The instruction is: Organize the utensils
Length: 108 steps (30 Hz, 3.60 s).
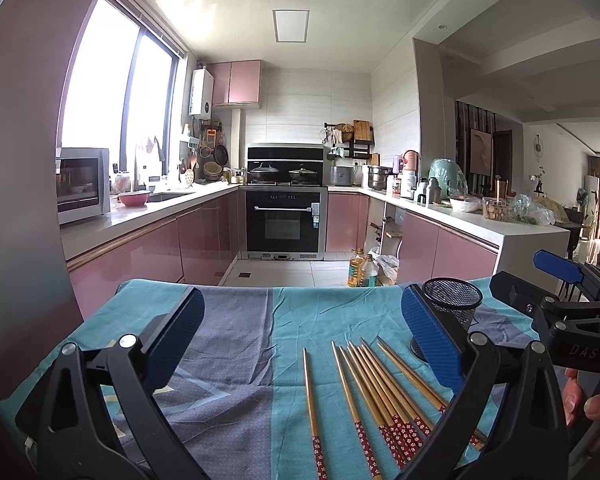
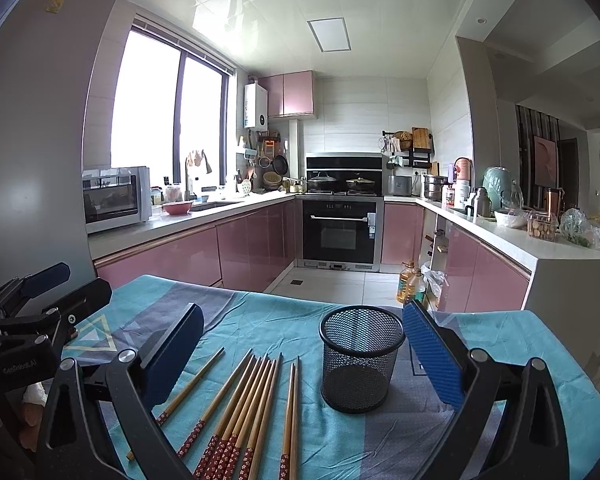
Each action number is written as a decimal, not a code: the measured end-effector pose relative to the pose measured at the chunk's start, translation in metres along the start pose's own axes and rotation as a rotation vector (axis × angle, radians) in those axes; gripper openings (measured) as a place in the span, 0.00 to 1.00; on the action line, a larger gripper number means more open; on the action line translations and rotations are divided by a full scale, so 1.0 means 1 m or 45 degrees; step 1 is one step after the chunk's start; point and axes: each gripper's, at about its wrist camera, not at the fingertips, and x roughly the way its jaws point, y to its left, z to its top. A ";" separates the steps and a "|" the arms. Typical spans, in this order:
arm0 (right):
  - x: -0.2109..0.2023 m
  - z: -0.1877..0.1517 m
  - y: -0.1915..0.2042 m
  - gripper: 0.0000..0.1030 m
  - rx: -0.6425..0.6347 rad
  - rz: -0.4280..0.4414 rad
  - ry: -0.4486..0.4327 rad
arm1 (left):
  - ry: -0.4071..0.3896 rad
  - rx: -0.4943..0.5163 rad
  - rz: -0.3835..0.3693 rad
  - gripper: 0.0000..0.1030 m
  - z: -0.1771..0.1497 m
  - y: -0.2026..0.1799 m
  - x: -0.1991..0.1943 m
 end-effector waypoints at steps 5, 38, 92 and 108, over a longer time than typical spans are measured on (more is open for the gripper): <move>0.001 0.000 0.000 0.94 0.003 0.003 0.001 | -0.001 -0.001 -0.001 0.94 -0.001 0.000 -0.001; -0.002 -0.001 0.000 0.94 0.004 0.001 -0.004 | 0.003 -0.002 0.001 0.94 -0.001 0.000 -0.001; 0.020 -0.024 0.001 0.86 -0.092 0.112 0.228 | 0.257 0.048 -0.010 0.94 -0.019 0.009 0.028; 0.100 -0.077 -0.013 0.29 -0.041 0.179 0.760 | 0.703 0.084 -0.163 0.46 -0.075 0.006 0.120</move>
